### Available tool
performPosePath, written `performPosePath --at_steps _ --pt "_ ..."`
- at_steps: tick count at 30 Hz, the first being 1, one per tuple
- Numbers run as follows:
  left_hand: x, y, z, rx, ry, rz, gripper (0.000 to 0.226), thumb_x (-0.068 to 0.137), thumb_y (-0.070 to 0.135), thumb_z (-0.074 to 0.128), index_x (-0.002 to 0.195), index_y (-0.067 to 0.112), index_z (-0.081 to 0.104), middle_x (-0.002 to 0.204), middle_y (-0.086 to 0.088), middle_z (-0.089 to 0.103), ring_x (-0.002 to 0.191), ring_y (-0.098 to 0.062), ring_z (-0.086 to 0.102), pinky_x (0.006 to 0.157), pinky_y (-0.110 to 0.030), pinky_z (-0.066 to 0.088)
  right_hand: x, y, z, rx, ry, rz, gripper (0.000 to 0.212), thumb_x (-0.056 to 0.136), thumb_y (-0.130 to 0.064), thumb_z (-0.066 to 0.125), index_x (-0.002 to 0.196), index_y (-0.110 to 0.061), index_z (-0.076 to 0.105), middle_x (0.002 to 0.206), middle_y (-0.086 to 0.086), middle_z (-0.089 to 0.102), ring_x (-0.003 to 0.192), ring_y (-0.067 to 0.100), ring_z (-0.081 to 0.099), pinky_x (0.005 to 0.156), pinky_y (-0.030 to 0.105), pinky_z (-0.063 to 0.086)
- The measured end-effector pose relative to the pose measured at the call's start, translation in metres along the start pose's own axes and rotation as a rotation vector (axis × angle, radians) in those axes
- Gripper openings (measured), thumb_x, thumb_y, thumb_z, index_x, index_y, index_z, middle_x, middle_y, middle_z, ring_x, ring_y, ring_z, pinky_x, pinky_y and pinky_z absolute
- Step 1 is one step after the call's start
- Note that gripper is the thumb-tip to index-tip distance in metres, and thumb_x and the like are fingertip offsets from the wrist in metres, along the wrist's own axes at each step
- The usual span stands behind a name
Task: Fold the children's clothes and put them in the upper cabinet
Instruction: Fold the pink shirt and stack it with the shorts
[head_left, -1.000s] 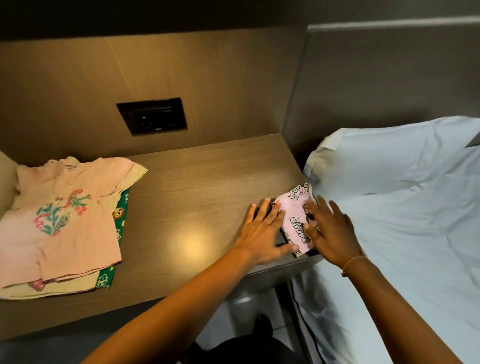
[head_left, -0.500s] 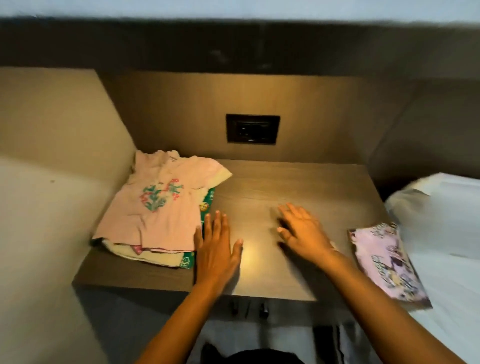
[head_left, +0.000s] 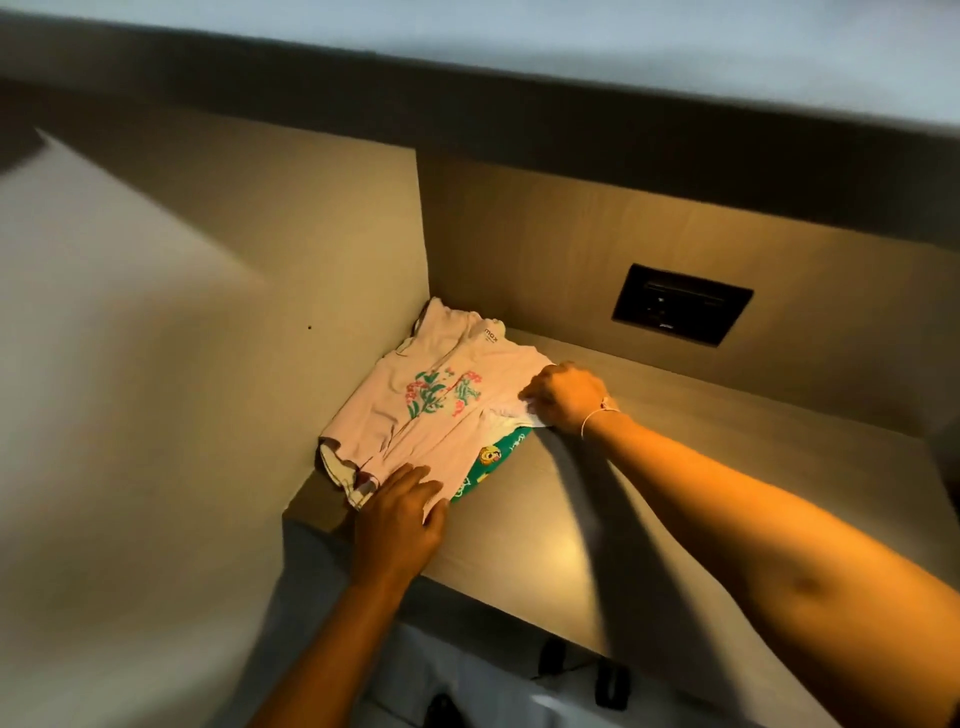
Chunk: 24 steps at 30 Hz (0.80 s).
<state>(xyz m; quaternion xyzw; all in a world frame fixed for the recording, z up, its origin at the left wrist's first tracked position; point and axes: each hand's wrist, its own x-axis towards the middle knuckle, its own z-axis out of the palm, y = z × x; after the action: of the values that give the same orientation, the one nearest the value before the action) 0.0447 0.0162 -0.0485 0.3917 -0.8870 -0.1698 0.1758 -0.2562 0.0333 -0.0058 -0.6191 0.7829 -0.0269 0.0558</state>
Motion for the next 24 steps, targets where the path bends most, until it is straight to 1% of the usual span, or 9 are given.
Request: performPosePath --at_steps 3,5,8,11,14,17,20,22,24 --pt "0.0 -0.004 -0.002 -0.005 0.07 0.055 0.02 0.078 0.022 0.079 0.095 0.013 0.074 0.108 -0.008 0.072 0.106 -0.029 0.066 0.072 -0.034 0.058 0.004 -0.001 0.005 0.026 0.063 0.028 0.026 0.089 -0.032 0.061 0.112 -0.03 0.071 0.114 -0.005 0.07 0.101 0.02 0.061 0.078 0.031 0.051" --pt "0.002 -0.001 -0.003 -0.067 0.102 0.031 0.017 0.08 0.021 0.078 0.094 0.012 0.073 0.104 -0.006 0.072 0.106 -0.026 0.065 0.071 -0.028 0.056 0.004 0.0 0.01 0.134 0.096 0.101 0.024 0.089 -0.028 0.061 0.109 -0.026 0.073 0.109 -0.004 0.073 0.095 0.02 0.064 0.075 0.031 0.053" --pt "0.007 0.005 -0.005 -0.261 0.143 -0.142 0.013 0.082 0.018 0.077 0.093 0.013 0.073 0.105 -0.006 0.072 0.105 -0.019 0.061 0.069 -0.025 0.057 0.003 0.002 0.012 0.296 0.12 0.209 0.022 0.089 -0.026 0.063 0.107 -0.022 0.074 0.103 0.0 0.074 0.087 0.021 0.066 0.071 0.03 0.052" --pt "0.014 0.013 -0.013 -0.558 0.202 -0.37 0.006 0.082 0.014 0.076 0.084 0.017 0.072 0.102 0.0 0.067 0.101 -0.016 0.06 0.061 -0.01 0.05 0.003 -0.001 0.01 0.584 0.226 0.312 0.014 0.091 -0.023 0.061 0.095 -0.021 0.075 0.09 0.001 0.073 0.081 0.019 0.066 0.074 0.033 0.055" --pt "0.026 0.02 -0.026 -0.747 0.256 -0.497 0.018 0.081 0.007 0.074 0.068 0.019 0.07 0.077 0.006 0.069 0.078 -0.012 0.066 0.049 -0.011 0.048 0.002 -0.002 0.003 0.773 0.32 0.361 0.012 0.091 -0.02 0.062 0.087 -0.022 0.074 0.085 -0.003 0.071 0.081 0.015 0.064 0.08 0.04 0.057" --pt "0.035 0.028 -0.043 -0.702 0.317 -0.469 0.018 0.085 0.008 0.068 0.072 0.019 0.066 0.072 0.0 0.068 0.068 -0.015 0.063 0.056 -0.025 0.048 -0.004 -0.004 -0.009 0.824 0.38 0.343 0.011 0.089 -0.018 0.065 0.089 -0.02 0.075 0.084 -0.001 0.073 0.083 0.018 0.067 0.08 0.044 0.058" --pt "0.044 0.034 -0.068 -0.578 0.417 -0.326 0.006 0.092 0.018 0.063 0.088 0.015 0.066 0.085 -0.004 0.068 0.075 -0.017 0.062 0.058 -0.019 0.042 -0.013 -0.012 -0.039 0.862 0.497 0.318 0.01 0.088 -0.016 0.065 0.089 -0.019 0.075 0.082 -0.002 0.072 0.079 0.014 0.068 0.08 0.042 0.058" --pt "0.049 0.039 -0.091 -0.534 0.474 -0.199 0.009 0.095 0.019 0.059 0.095 0.011 0.064 0.09 -0.002 0.067 0.08 -0.018 0.063 0.061 -0.02 0.046 -0.025 -0.018 -0.068 0.842 0.576 0.267 0.012 0.09 -0.015 0.062 0.091 -0.016 0.074 0.085 0.0 0.072 0.081 0.016 0.067 0.078 0.039 0.058" --pt "0.051 0.048 -0.118 -0.54 0.495 -0.075 0.01 0.096 0.02 0.058 0.099 0.011 0.063 0.093 -0.001 0.066 0.082 -0.011 0.064 0.065 -0.021 0.052 -0.048 -0.018 -0.099 0.782 0.659 0.189 0.013 0.092 -0.017 0.058 0.092 -0.016 0.071 0.087 -0.002 0.07 0.082 0.012 0.065 0.072 0.029 0.055"
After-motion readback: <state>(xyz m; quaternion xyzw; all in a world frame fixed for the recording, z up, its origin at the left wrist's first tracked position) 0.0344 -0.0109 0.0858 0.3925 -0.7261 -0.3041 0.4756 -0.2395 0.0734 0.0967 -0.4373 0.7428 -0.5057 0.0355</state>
